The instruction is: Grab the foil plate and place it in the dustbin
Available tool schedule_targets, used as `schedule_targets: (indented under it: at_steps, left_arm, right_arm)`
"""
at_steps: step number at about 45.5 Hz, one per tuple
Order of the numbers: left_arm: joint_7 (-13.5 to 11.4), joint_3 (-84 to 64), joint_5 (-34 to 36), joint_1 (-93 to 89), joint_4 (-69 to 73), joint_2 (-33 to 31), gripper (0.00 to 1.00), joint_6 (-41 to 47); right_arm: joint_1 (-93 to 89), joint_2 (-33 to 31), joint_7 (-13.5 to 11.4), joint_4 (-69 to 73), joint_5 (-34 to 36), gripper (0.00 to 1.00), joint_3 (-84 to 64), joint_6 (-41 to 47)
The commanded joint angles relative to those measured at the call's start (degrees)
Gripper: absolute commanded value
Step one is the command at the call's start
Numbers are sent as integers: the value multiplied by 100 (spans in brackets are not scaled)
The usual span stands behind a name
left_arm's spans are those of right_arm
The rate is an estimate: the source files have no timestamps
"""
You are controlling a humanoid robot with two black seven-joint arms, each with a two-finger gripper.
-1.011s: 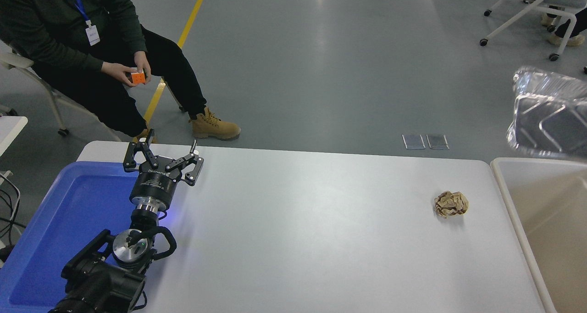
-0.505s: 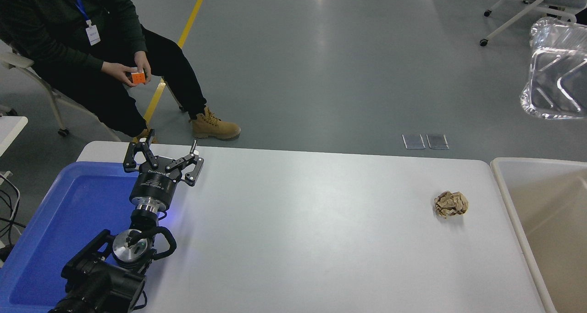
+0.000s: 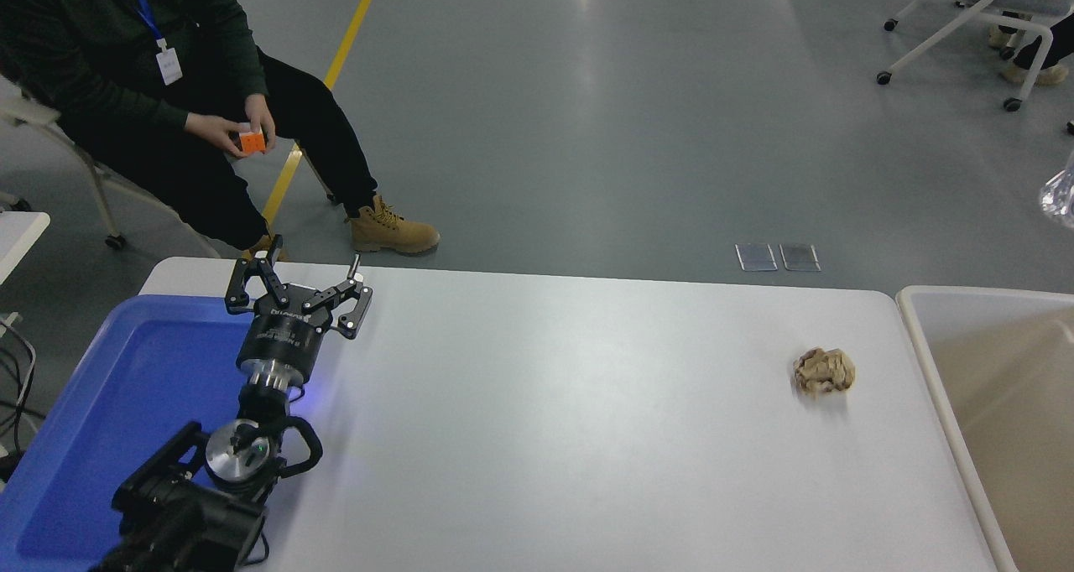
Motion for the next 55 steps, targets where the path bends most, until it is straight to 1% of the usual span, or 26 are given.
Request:
schedule_targets:
  at_steps: [1, 8, 16, 20, 26, 33, 38, 48, 55]
  left_arm:
    - [0, 0, 0, 0, 1, -1, 99, 3]
    - [0, 0, 0, 0, -7, -1, 99, -6]
    - [0, 0, 0, 0, 1, -1, 99, 3]
    - [0, 0, 0, 0, 1, -1, 99, 3]
    - [0, 0, 0, 0, 1, -1, 99, -6]
    - [0, 0, 0, 0, 1, -1, 99, 3]
    - [0, 0, 0, 0, 1, -1, 99, 3]
    - [0, 0, 0, 0, 1, -1, 99, 3]
    - [0, -9, -9, 0, 1, -1, 99, 3]
  right_arm:
    - [-2424, 845, -7, -1513, 1840, 0, 689, -1061]
    - [-3935, 1451, -16, -2496, 2095, 0, 1998, -1544]
    - [-5272, 2427, -51, -3824, 2113, 0, 3554, -1914]
    - [-5624, 2805, -148, -3992, 2113, 0, 4029, -2168]
    - [-6160, 3192, -200, -3966, 2148, 0, 4680, -3055]
    - [-6609, 3587, -218, -3931, 2420, 0, 4953, -3671]
    - [-6802, 3851, -253, -3913, 2745, 0, 4944, -4058]
    - [-7049, 4089, -403, -3896, 3396, 0, 4944, -4331]
    - [-7216, 4220, -578, -3808, 3739, 0, 5093, -4471]
